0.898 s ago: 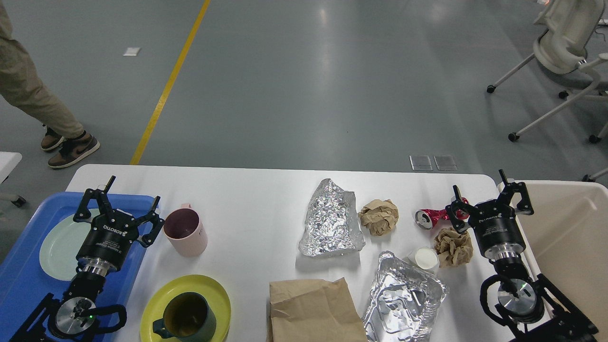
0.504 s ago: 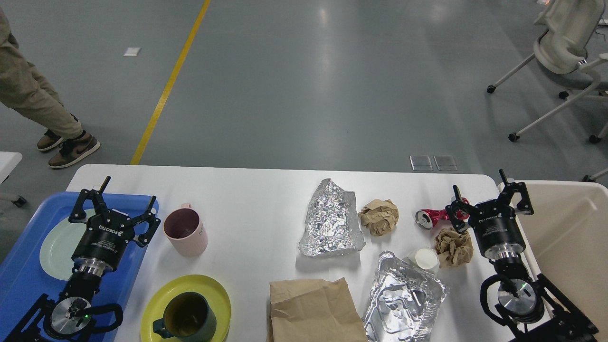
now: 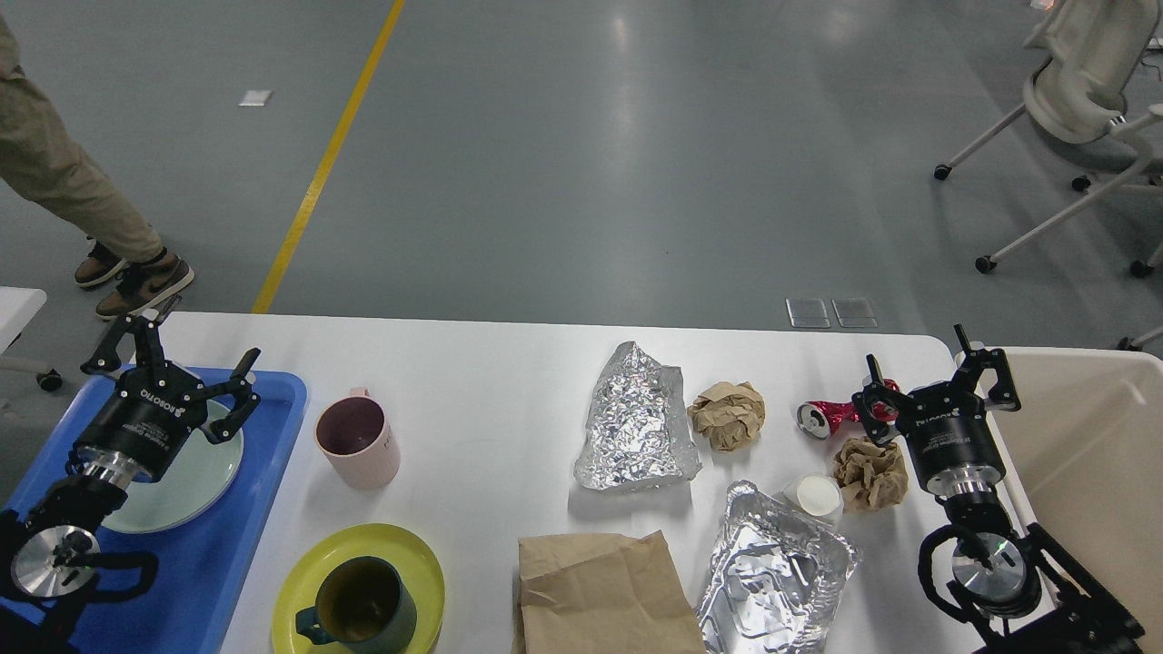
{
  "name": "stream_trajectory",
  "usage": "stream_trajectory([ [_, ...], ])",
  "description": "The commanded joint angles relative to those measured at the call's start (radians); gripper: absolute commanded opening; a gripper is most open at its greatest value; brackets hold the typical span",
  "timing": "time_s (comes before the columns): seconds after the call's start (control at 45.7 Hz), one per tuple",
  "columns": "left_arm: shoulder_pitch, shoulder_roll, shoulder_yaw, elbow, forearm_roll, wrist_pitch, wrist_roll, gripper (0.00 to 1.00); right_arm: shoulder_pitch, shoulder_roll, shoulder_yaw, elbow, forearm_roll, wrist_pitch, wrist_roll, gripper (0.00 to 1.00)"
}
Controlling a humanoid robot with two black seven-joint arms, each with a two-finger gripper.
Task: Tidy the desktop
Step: 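Lift the left gripper up off the blue tray, then move the left gripper over the dark green mug on the yellow plate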
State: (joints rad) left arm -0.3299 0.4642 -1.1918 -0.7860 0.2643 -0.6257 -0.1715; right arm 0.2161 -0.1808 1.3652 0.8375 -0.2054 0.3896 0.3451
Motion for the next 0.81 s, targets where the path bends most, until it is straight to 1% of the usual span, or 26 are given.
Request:
stream_trajectory([
  [0.0, -0.152, 0.146, 0.280, 0.017, 0.000, 0.020, 0.010, 0.98, -0.001, 0.000, 0.000, 0.000, 0.000, 0.000, 0.000, 1.00],
  [0.109, -0.316, 0.246, 0.588, 0.027, 0.000, 0.005, 0.012, 0.98, 0.000, 0.000, 0.000, 0.000, 0.000, 0.000, 0.000, 1.00],
  [0.219, -0.526, 0.315, 0.903, 0.027, 0.000, -0.003, 0.013, 0.98, -0.001, 0.000, 0.000, 0.002, 0.000, 0.000, 0.000, 1.00],
  [0.328, -0.742, 0.333, 1.216, 0.018, 0.004, -0.009, 0.017, 0.98, -0.001, 0.000, 0.000, 0.002, 0.000, -0.001, 0.000, 1.00],
  [0.394, -0.869, 0.327, 1.404, 0.017, 0.003, -0.019, 0.007, 0.98, -0.001, 0.000, 0.000, 0.002, 0.000, 0.000, 0.000, 1.00],
  [0.504, -1.066, 0.278, 1.658, 0.017, 0.003, -0.020, 0.013, 0.98, -0.001, 0.000, 0.000, 0.003, 0.000, 0.000, 0.000, 1.00],
  [0.569, -1.127, 0.238, 1.809, 0.017, 0.003, -0.025, 0.015, 0.98, -0.001, 0.000, 0.000, 0.003, 0.000, 0.000, 0.000, 1.00],
  [0.591, -1.146, 0.225, 1.859, 0.016, 0.001, -0.028, 0.007, 0.98, -0.001, 0.000, 0.000, 0.003, 0.000, 0.000, 0.000, 1.00],
  [0.657, -1.198, 0.165, 1.978, 0.010, 0.000, -0.031, 0.006, 0.98, -0.001, 0.000, 0.000, 0.003, 0.000, -0.001, 0.000, 1.00],
  [0.723, -1.268, 0.088, 2.083, -0.025, 0.001, -0.045, 0.012, 0.98, -0.001, 0.000, 0.000, 0.003, 0.000, 0.000, 0.000, 1.00],
  [0.788, -1.356, 0.019, 2.205, -0.074, 0.001, -0.080, 0.013, 0.98, -0.001, 0.000, 0.000, 0.003, 0.000, 0.000, 0.000, 1.00],
])
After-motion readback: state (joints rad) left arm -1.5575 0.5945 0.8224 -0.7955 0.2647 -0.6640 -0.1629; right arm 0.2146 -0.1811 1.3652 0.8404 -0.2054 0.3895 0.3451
